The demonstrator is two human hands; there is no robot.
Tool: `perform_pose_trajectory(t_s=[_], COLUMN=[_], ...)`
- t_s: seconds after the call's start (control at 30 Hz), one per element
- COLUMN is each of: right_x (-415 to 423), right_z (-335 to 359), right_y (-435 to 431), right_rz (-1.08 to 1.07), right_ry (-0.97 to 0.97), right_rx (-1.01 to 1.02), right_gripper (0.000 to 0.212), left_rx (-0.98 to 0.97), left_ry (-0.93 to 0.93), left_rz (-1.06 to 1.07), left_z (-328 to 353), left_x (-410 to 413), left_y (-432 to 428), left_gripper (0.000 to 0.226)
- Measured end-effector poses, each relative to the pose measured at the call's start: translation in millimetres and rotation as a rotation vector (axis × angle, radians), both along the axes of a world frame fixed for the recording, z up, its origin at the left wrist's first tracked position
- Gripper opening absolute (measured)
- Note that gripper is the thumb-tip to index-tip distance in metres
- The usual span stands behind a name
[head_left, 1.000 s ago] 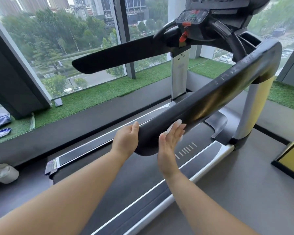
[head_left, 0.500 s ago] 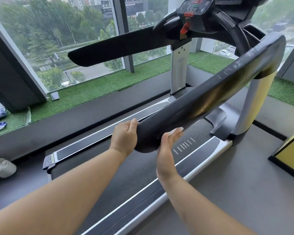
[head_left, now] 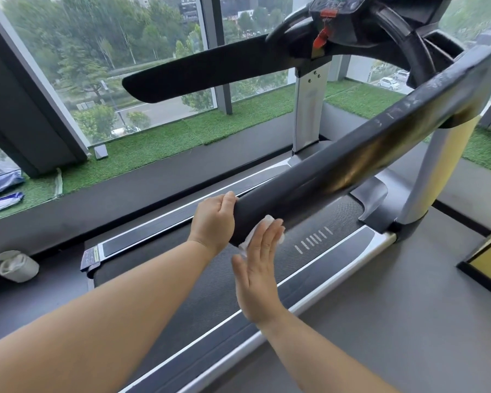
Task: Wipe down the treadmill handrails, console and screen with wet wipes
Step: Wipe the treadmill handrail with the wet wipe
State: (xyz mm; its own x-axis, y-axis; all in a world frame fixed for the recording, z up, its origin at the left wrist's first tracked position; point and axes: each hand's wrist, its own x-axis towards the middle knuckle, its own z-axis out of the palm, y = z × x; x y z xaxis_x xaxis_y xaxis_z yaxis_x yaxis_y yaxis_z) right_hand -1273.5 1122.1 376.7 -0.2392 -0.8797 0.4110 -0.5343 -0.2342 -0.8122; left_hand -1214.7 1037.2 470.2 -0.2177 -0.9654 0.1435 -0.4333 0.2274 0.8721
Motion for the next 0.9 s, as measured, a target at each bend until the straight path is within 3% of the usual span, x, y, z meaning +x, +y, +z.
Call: perform_pose_trajectory(t_s=[0.07, 0.17, 0.23, 0.43, 0.53, 0.7, 0.9], right_x=[-17, -53, -62, -11, -31, -44, -6], right_z=[1, 23, 31, -5, -10, 17, -13], right_y=[-9, -31, -36, -5, -8, -25, -6], right_rz=[-0.056, -0.215, -0.271, -0.028, -0.066, -0.193, -0.053], right_ry=[0.027, -0.185, -0.222, 0.162, 0.295, -0.023, 0.386], right_rx=[-0.009, -0.008, 0.015, -0.035, -0.091, -0.009, -0.175], right_gripper=[0.065, 0.065, 0.065, 0.069, 0.062, 0.065, 0.064], left_rx=[0.014, 0.022, 0.013, -0.021, 0.001, 0.094, 0.121], left_ry=[0.007, 0.012, 0.021, 0.008, 0.001, 0.033, 0.034], left_rz=[-0.001, -0.006, -0.012, -0.011, -0.016, -0.061, -0.093], left_z=[0, -2, -2, -2, 0, 3, 7], left_x=[1, 3, 3, 2, 3, 5, 4], left_y=[0, -2, -2, -2, -2, -5, -5], left_gripper=[0.05, 0.047, 0.046, 0.054, 0.062, 0.046, 0.045])
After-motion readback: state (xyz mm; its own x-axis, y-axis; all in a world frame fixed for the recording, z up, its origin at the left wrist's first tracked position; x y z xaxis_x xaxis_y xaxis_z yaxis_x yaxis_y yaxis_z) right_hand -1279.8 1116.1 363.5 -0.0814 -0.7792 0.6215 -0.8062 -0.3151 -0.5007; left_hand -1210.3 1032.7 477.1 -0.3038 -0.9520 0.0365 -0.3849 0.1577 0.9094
